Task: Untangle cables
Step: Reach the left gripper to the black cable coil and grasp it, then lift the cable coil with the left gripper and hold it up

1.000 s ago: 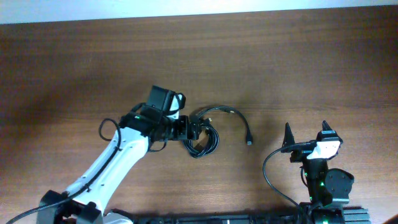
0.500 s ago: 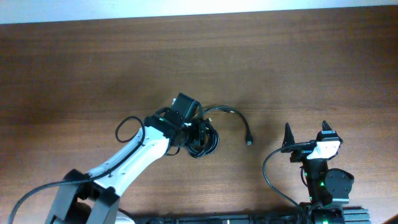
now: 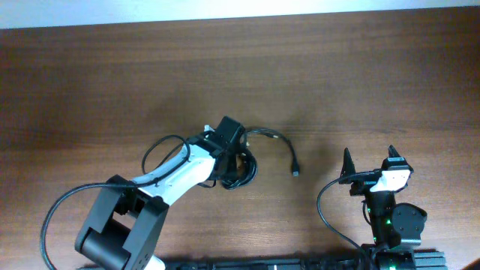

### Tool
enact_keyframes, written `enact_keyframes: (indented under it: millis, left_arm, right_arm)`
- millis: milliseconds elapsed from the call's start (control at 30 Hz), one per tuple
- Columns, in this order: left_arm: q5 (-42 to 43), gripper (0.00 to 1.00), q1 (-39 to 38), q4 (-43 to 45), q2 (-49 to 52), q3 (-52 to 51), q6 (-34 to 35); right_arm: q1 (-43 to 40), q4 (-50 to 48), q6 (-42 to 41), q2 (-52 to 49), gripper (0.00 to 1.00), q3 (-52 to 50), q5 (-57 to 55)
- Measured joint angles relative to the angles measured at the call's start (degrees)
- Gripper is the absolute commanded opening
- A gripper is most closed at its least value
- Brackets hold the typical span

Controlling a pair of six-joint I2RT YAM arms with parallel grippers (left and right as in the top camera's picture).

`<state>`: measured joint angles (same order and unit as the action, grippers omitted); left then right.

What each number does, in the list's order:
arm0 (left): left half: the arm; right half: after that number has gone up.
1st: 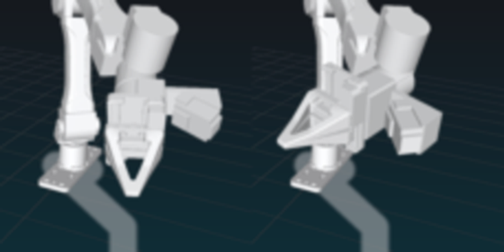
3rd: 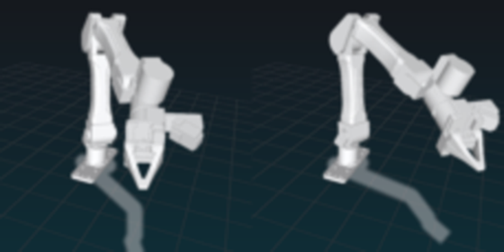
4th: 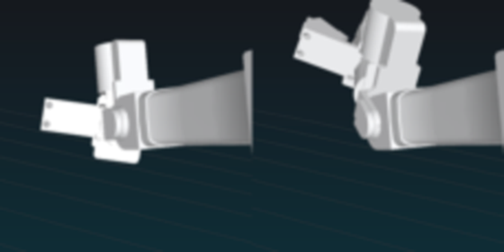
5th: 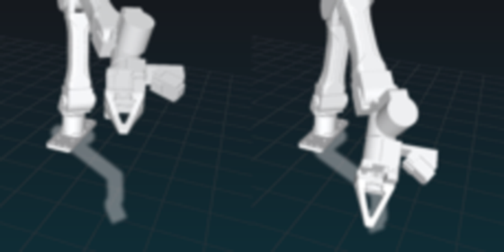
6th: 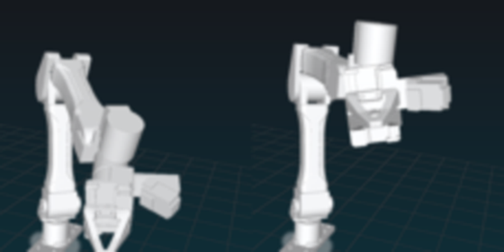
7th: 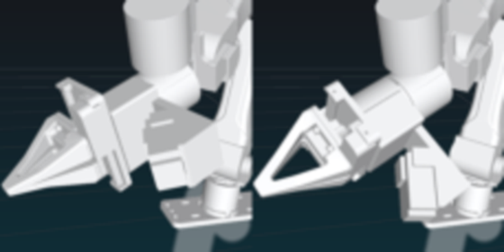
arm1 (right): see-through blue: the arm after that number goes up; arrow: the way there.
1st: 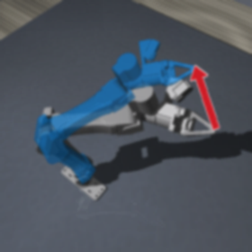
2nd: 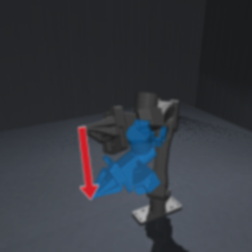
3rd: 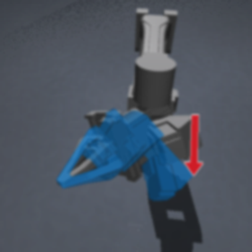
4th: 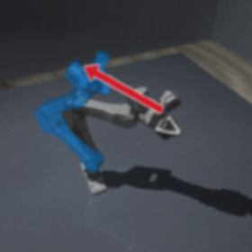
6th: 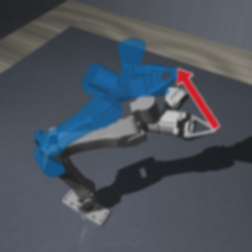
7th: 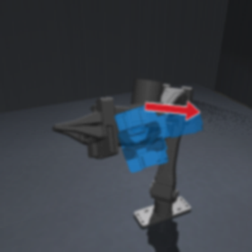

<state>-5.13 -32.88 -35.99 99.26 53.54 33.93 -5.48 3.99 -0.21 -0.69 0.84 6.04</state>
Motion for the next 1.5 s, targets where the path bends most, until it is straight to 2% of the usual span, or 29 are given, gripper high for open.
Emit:
enact_keyframes:
  millis: [267, 433, 567, 667, 767, 933, 1033, 1067, 1100, 1167, 1200, 1233, 1333, 1400, 1500]
  left_arm:
    - [0.2, 0.0, 0.0, -1.3, -0.1, 1.1, 0.9]
    - [0.2, 0.0, 0.0, -5.7, -1.4, 2.5, 3.5]
    - [3.2, 0.0, 0.0, -6.5, -5.3, 3.6, 13.7]
    - [6.9, 0.02, 0.0, -6.7, -6.7, 3.9, 25.4]
    - [9.2, 0.09, 0.0, -6.8, -6.7, 3.9, 37.7]
    - [9.2, 0.07, 0.0, -6.9, -6.7, 3.9, 51.5]
    - [9.2, 0.27, 0.0, -6.8, -6.7, 3.9, 56.1]
    - [9.2, 0.41, 0.0, -6.8, -6.7, 3.9, 56.6]
    - [9.2, 0.62, 0.0, -6.7, -6.7, 3.9, 56.3]
    - [9.2, 0.82, 0.0, -6.6, -6.7, 4.0, 54.2]
    - [9.2, 1.0, 0.0, -6.6, -6.7, 4.0, 52.2]
    - [9.2, 0.99, 0.0, -6.5, -6.7, 4.0, 50.2]
    - [9.2, 1.0, 0.2, -4.2, -6.7, 4.1, 34.8]
    - [9.3, 0.88, 0.9, -3.7, -6.7, 4.6, 21.2]
    - [8.7, 0.76, 2.7, -3.0, -6.7, 6.0, 1.6]
  right_arm:
    - [0.0, 0.0, 0.0, 0.0, 0.99, 0.0, 0.0]
    - [0.0, 0.0, 0.0, 0.0, 0.99, 0.0, 0.0]
    - [0.0, 0.0, 0.0, 0.0, 0.99, 0.0, 0.0]
    - [0.0, 0.0, 0.0, 0.0, 0.99, 0.0, 0.0]
    - [0.0, 0.0, 0.0, 0.0, 0.99, 0.0, 0.0]
    - [0.0, 0.0, 0.0, 0.0, 0.99, 0.0, 0.0]
    - [0.0, 0.0, 0.0, 0.0, 0.99, 0.0, 0.0]
    - [0.0, 0.0, 0.0, 0.0, 0.99, 0.0, 0.0]
    - [0.0, 0.0, 0.0, 0.0, 0.99, 0.0, 0.0]
    - [0.0, 0.0, 0.0, 0.0, 0.99, 0.0, 0.0]
    - [0.0, 0.0, 0.0, 0.0, 0.99, 0.0, 0.0]
    - [0.0, 0.0, 0.0, 0.0, 0.99, 0.0, 0.0]
    - [0.0, 0.0, 0.0, 0.0, 0.99, 0.0, 0.0]
    - [0.0, 0.0, 0.0, 0.0, 0.99, 0.0, 0.0]
    - [0.0, 0.0, 0.0, 0.0, 0.99, 0.0, 0.0]
